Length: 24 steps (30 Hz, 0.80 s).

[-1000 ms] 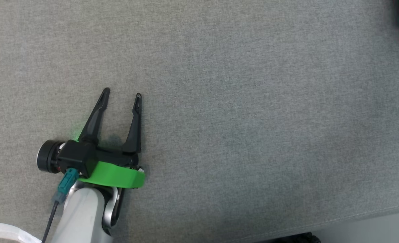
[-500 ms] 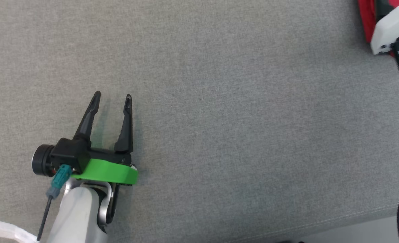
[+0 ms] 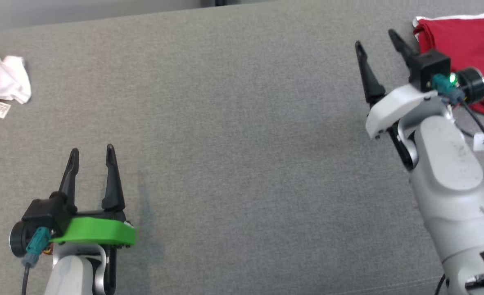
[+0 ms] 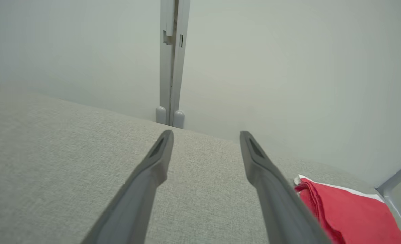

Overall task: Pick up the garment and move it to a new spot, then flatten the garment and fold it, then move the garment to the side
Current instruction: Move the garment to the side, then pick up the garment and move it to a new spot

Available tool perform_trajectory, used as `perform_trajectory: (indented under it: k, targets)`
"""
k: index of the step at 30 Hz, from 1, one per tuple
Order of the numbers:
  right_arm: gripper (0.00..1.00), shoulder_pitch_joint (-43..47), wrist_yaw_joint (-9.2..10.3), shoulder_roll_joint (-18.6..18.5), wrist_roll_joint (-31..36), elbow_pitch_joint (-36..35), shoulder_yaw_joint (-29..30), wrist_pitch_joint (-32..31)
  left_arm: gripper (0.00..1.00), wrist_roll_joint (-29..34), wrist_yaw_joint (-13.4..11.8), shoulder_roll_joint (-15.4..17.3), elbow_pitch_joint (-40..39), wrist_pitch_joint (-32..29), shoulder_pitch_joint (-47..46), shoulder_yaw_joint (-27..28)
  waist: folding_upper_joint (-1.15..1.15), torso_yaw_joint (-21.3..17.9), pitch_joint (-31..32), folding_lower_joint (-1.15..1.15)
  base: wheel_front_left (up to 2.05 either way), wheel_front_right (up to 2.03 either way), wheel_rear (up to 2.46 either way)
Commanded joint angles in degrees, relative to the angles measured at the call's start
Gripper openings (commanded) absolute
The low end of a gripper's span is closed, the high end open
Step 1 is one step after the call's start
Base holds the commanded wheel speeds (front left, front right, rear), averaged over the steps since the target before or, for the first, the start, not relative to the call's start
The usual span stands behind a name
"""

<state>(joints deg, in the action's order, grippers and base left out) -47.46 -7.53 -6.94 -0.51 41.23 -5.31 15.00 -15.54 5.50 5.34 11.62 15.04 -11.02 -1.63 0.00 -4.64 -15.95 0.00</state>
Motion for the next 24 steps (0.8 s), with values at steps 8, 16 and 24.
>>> perform_trajectory:
  k: [8,16,24]
  targets:
    - [1.0,18.7,0.09,3.7,5.27,-12.92,5.75,0.24,1.0,-0.53,1.07,-1.62,1.09,0.18,6.55,0.74,0.0,5.41,8.41,0.0,0.0,0.0,0.0]
    - [1.0,33.2,0.09,3.93,-3.24,-20.89,5.05,0.24,1.0,-0.98,1.38,-2.28,1.17,0.18,10.62,-0.97,0.0,5.46,11.61,0.0,0.0,0.0,0.0]
    - [1.0,39.46,0.09,3.94,-5.62,-24.53,5.09,0.25,1.0,-1.54,1.4,-2.41,0.67,0.18,12.0,-1.59,0.0,4.7,13.18,0.0,0.0,0.0,0.0]
